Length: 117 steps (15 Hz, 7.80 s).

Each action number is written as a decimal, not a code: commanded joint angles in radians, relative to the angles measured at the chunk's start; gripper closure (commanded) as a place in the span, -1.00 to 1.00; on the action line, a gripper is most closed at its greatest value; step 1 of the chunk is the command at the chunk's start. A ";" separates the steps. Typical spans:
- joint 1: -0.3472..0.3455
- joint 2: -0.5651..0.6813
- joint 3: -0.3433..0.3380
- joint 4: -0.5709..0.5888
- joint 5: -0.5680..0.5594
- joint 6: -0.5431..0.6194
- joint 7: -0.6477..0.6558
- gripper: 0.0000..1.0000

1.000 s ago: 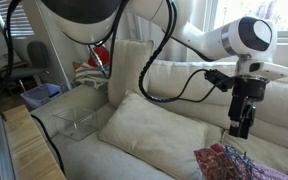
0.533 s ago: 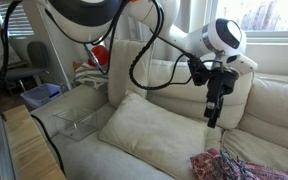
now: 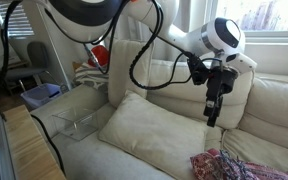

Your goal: Move the blanket to the right, pick up the lying pillow on the couch and put it in an upright position

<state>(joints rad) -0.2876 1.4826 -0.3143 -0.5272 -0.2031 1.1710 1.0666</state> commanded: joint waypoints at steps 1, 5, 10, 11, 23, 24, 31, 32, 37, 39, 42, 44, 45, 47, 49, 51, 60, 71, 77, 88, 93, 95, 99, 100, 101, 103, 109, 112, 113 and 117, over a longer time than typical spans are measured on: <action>0.008 0.013 0.041 0.019 -0.002 -0.127 -0.118 -1.00; 0.066 0.009 0.069 0.006 -0.011 -0.286 -0.236 -1.00; 0.164 -0.016 0.086 -0.080 -0.044 -0.333 -0.428 -1.00; 0.180 -0.005 0.094 -0.061 -0.052 -0.331 -0.472 -1.00; 0.283 0.004 0.152 -0.046 -0.015 -0.222 -0.676 -1.00; 0.280 0.007 0.150 -0.040 -0.015 -0.224 -0.677 -1.00; 0.347 -0.053 0.287 -0.100 0.036 -0.072 -0.800 -1.00; 0.358 -0.058 0.309 -0.105 0.044 -0.035 -0.804 -1.00; 0.403 -0.040 0.358 -0.081 0.040 0.076 -0.827 -1.00; 0.417 -0.040 0.370 -0.098 0.040 0.126 -0.847 -1.00; 0.415 -0.044 0.371 -0.106 0.040 0.133 -0.859 -1.00; 0.420 -0.048 0.382 -0.127 0.043 0.188 -0.872 -1.00; 0.414 -0.053 0.392 -0.143 0.049 0.252 -0.876 -1.00; 0.390 -0.057 0.420 -0.179 0.066 0.362 -0.919 -1.00; 0.386 -0.072 0.432 -0.244 0.066 0.498 -0.941 -1.00; 0.381 -0.099 0.441 -0.331 0.062 0.618 -0.963 -1.00; 0.404 -0.279 0.445 -0.762 0.016 0.906 -0.947 -1.00; 0.489 -0.248 0.394 -0.718 0.045 0.933 -0.953 -1.00; 0.583 -0.283 0.373 -0.793 0.006 1.052 -0.921 -1.00; 0.776 -0.188 0.195 -0.772 -0.048 1.219 -0.690 -1.00; 0.795 -0.158 0.178 -0.744 -0.051 1.205 -0.674 -0.16; 0.787 -0.159 0.181 -0.740 -0.050 1.210 -0.690 0.16; 0.763 -0.175 0.188 -0.756 -0.037 1.213 -0.696 0.71; 0.756 -0.184 0.190 -0.768 -0.036 1.217 -0.702 0.87; 0.750 -0.192 0.191 -0.778 -0.034 1.223 -0.702 0.96; 0.738 -0.226 0.193 -0.828 -0.020 1.258 -0.715 0.96; 0.721 -0.408 0.169 -1.081 -0.018 1.360 -0.668 0.95; 0.724 -0.510 0.131 -1.203 -0.009 1.440 -0.591 0.95; 0.734 -0.548 0.111 -1.245 -0.012 1.460 -0.565 0.95; 0.763 -0.703 0.029 -1.420 -0.011 1.520 -0.447 0.95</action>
<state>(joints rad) 0.4436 0.9224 -0.2127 -1.7557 -0.2177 2.6375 0.5284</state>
